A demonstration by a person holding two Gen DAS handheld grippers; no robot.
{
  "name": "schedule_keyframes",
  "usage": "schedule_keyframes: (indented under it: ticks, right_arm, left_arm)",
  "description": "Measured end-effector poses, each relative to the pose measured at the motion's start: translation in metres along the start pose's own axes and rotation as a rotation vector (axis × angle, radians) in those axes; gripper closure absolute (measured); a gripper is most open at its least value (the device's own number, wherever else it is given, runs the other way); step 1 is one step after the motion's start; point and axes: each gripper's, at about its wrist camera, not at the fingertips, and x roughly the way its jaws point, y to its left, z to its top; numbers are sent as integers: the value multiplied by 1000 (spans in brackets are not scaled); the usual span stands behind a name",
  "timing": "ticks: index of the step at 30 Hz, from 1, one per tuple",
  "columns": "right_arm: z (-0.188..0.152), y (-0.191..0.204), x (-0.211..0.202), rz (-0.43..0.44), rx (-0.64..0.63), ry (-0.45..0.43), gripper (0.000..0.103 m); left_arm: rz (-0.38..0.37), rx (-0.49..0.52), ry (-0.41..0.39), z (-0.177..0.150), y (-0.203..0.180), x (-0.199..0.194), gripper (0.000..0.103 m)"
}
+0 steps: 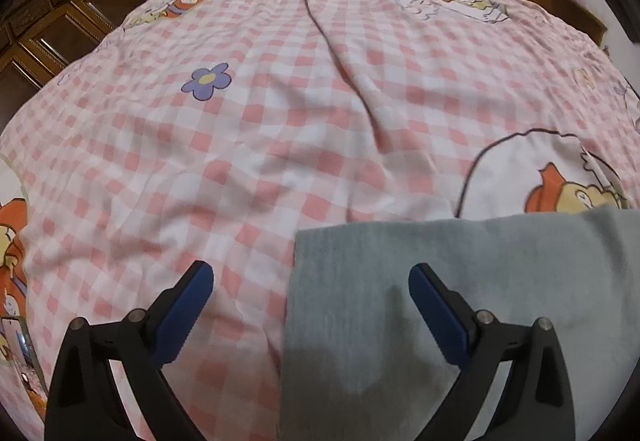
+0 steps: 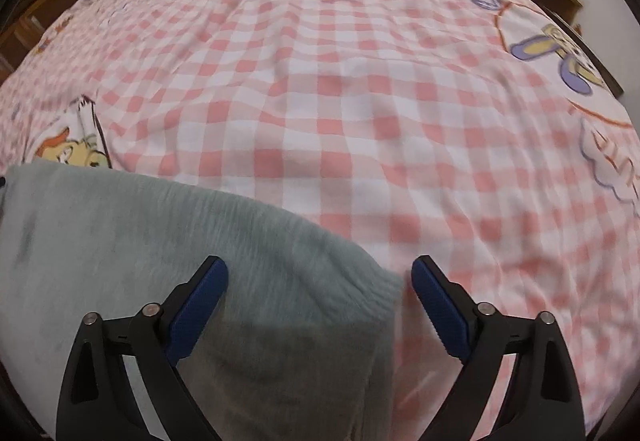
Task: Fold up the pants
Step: 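Close the right gripper on a cuff while the left gripper grasps the other cuff, then lift both cuffs and carry them over toward the waistband, folding the legs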
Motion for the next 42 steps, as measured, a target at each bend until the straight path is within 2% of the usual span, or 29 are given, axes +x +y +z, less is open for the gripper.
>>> schedule_keyframes:
  ticks: [2, 3, 6, 9, 11, 12, 13, 14, 15, 16, 17, 18, 21, 25, 31, 35, 37, 42]
  right_arm:
    - [1, 4, 8, -3, -18, 3, 16]
    - [-1, 4, 9, -3, -20, -1, 16]
    - [-2, 3, 12, 15, -12, 3, 16]
    - [-1, -3, 18, 47, 22, 33, 16]
    - [-2, -2, 20, 42, 19, 42, 16]
    - [-2, 0, 20, 33, 12, 41, 16]
    - [-2, 2, 19, 24, 9, 40, 20]
    - [-2, 3, 18, 30, 12, 38, 33]
    - [-3, 5, 13, 49, 19, 31, 42]
    - [-3, 8, 7, 48, 18, 24, 61]
    - [-3, 15, 3, 45, 14, 15, 77]
    - [-4, 17, -3, 59, 8, 15, 77]
    - [-2, 19, -18, 73, -10, -11, 79]
    - [-3, 5, -50, 91, 22, -102, 79]
    - [-17, -1, -103, 107, 3, -242, 79]
    - [-34, 11, -127, 107, -58, -278, 79]
    - [-43, 17, -132, 106, -90, -282, 79]
    - [-73, 24, -146, 107, -129, -292, 79]
  left_arm:
    - [-40, -24, 23, 2, 4, 8, 7]
    - [-67, -39, 29, 2, 6, 11, 17]
    - [-127, -82, 47, -1, 10, 21, 33]
    - [-171, -106, 37, -3, 11, 23, 37]
    - [-183, -90, 26, -2, 8, 22, 37]
    - [-185, -79, 24, -1, 6, 22, 41]
    - [-177, -67, 11, -1, 3, 21, 59]
    - [-170, -60, -2, -1, 1, 19, 70]
    - [-171, -51, -13, -1, -2, 17, 83]
    - [-184, -49, -22, -2, -5, 15, 91]
    - [-191, -47, -33, -2, -7, 11, 93]
    - [-192, -39, -41, -2, -10, 9, 96]
    - [-197, -11, -76, -2, -14, -7, 98]
    - [-207, -15, -128, 2, -10, -34, 99]
    - [-203, -70, -229, 7, 9, -82, 101]
    - [-233, -111, -295, 2, 30, -116, 101]
    - [-251, -108, -285, 1, 34, -121, 101]
    - [-243, -62, -166, -6, 23, -104, 99]
